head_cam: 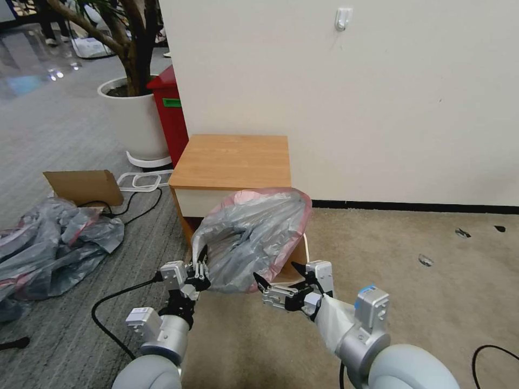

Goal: Pick up the garbage bag from the table and place it over the trash can.

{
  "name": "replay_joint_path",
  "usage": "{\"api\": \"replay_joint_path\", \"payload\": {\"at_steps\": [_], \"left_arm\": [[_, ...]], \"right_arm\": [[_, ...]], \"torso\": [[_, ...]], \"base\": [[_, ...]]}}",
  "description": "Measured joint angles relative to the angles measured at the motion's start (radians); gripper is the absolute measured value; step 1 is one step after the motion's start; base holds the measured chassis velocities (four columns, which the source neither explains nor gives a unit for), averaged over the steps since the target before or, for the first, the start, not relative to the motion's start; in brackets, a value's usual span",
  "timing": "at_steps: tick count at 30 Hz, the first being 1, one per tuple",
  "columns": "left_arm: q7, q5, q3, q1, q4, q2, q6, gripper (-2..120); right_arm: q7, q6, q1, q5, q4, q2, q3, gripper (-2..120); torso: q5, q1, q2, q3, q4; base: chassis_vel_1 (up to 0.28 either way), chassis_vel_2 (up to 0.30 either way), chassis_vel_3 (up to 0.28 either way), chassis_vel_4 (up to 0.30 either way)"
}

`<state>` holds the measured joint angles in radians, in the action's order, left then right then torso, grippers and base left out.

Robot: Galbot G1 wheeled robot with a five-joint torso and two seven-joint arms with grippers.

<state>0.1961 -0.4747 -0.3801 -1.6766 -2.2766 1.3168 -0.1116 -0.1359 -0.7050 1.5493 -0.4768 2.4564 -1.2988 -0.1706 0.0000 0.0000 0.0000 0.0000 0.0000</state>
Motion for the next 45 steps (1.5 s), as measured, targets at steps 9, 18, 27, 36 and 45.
{"api": "replay_joint_path", "payload": {"at_steps": [9,18,27,36,45], "left_arm": [[-0.022,-0.049,0.0,-0.01,-0.014,0.001,0.007,5],[-0.019,-0.118,-0.001,-0.011,-0.023,0.007,-0.009,5],[-0.019,-0.102,0.005,-0.012,-0.017,0.013,-0.013,5],[-0.021,-0.09,0.007,-0.012,-0.01,0.012,-0.012,5],[0.004,-0.102,0.007,-0.009,-0.001,0.018,-0.013,5]], "right_arm": [[0.003,0.045,-0.029,-0.053,-0.053,-0.035,-0.012,100],[0.061,0.115,-0.033,-0.071,-0.086,-0.047,-0.034,95],[0.069,0.113,-0.032,-0.069,-0.082,-0.062,-0.01,65],[0.06,0.111,-0.019,-0.049,-0.074,-0.076,-0.006,34],[0.059,0.11,0.015,-0.039,-0.032,-0.072,-0.006,2]], "torso": [[0.0,0.0,0.0,0.0,0.0001],[0.0001,0.0,0.0,0.0,0.0],[0.0,0.0,0.0,0.0,0.0],[0.0,0.0,0.0,0.0,0.0001],[0.0,0.0,0.0,0.0,0.0]], "base": [[0.0,0.0,0.0,0.0],[0.0,0.0,0.0,0.0],[0.0,0.0,0.0,0.0],[0.0,0.0,0.0,0.0],[0.0,0.0,0.0,0.0]]}}
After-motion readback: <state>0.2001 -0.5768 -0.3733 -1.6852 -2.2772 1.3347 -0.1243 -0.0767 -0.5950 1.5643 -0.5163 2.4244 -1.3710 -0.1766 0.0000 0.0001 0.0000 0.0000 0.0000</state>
